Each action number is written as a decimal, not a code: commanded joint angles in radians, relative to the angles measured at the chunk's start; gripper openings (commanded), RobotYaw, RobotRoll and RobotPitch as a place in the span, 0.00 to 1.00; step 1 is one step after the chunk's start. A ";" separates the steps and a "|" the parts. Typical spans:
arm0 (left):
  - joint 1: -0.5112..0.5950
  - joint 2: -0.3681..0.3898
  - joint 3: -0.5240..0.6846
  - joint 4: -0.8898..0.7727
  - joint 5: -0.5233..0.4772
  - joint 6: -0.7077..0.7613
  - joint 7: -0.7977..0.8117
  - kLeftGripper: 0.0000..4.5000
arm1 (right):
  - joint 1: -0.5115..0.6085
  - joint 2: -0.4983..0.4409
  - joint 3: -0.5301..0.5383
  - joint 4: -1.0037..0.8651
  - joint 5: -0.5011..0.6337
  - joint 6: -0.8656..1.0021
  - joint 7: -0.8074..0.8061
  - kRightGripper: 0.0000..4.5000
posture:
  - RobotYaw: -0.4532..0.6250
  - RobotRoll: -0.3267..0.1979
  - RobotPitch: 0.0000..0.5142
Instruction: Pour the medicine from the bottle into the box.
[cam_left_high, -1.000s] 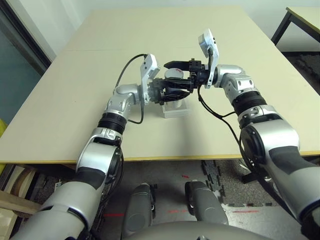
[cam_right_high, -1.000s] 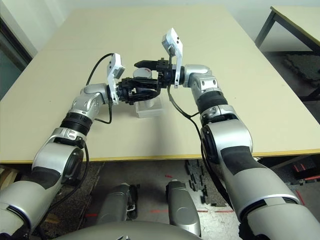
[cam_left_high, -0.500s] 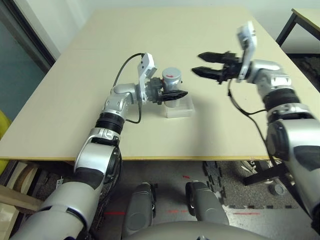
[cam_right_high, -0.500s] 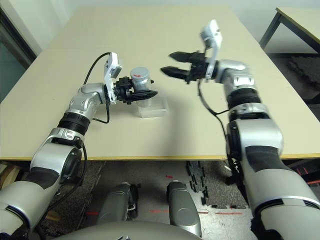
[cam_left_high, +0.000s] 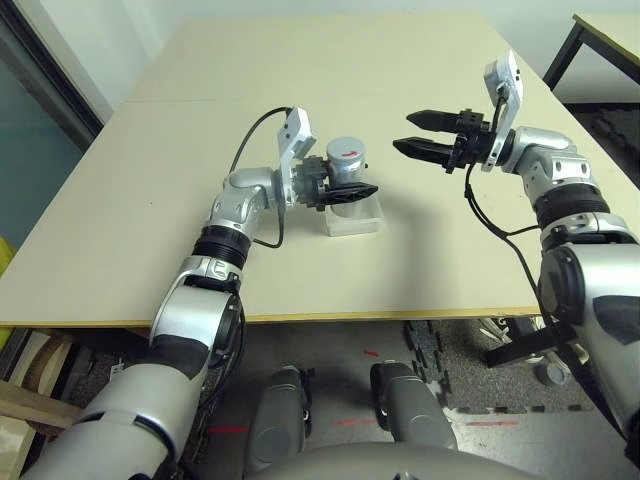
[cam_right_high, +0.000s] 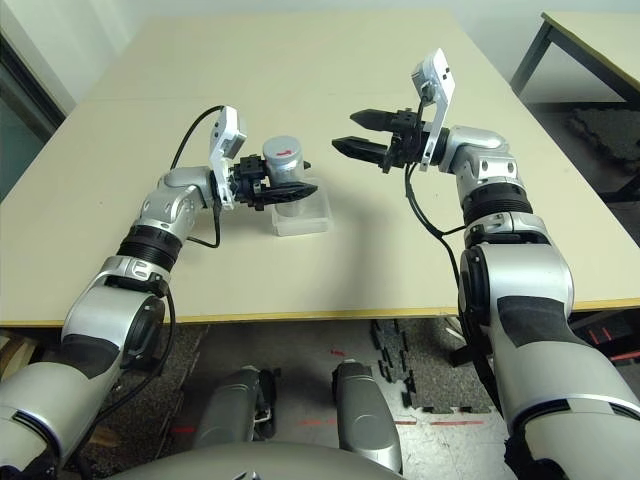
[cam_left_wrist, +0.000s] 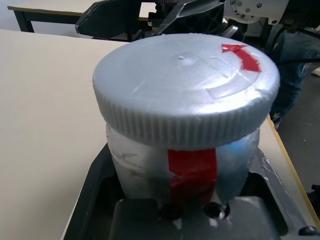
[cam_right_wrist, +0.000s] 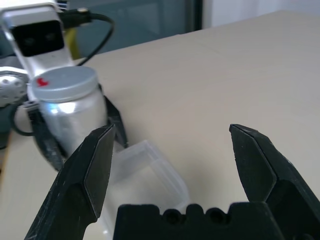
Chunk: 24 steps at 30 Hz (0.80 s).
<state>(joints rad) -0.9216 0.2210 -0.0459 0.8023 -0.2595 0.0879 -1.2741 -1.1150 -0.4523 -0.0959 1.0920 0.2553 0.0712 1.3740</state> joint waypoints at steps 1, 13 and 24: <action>-0.008 0.010 0.002 0.008 0.007 -0.008 -0.005 0.59 | 0.009 0.019 -0.002 -0.065 0.023 0.043 0.053 1.00 | 0.20 0.62 0.15; -0.014 0.003 -0.002 0.017 0.011 -0.013 -0.005 0.59 | 0.018 0.093 0.045 -0.204 0.029 0.158 0.123 1.00 | 0.20 0.62 0.16; -0.018 -0.002 -0.005 0.022 0.013 -0.017 -0.005 0.59 | 0.024 0.148 0.077 -0.246 0.024 0.175 0.120 1.00 | 0.20 0.62 0.15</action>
<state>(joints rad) -0.9275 0.2183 -0.0463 0.8093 -0.2585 0.0784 -1.2741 -1.0912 -0.3118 -0.0309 0.8655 0.2768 0.2484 1.4973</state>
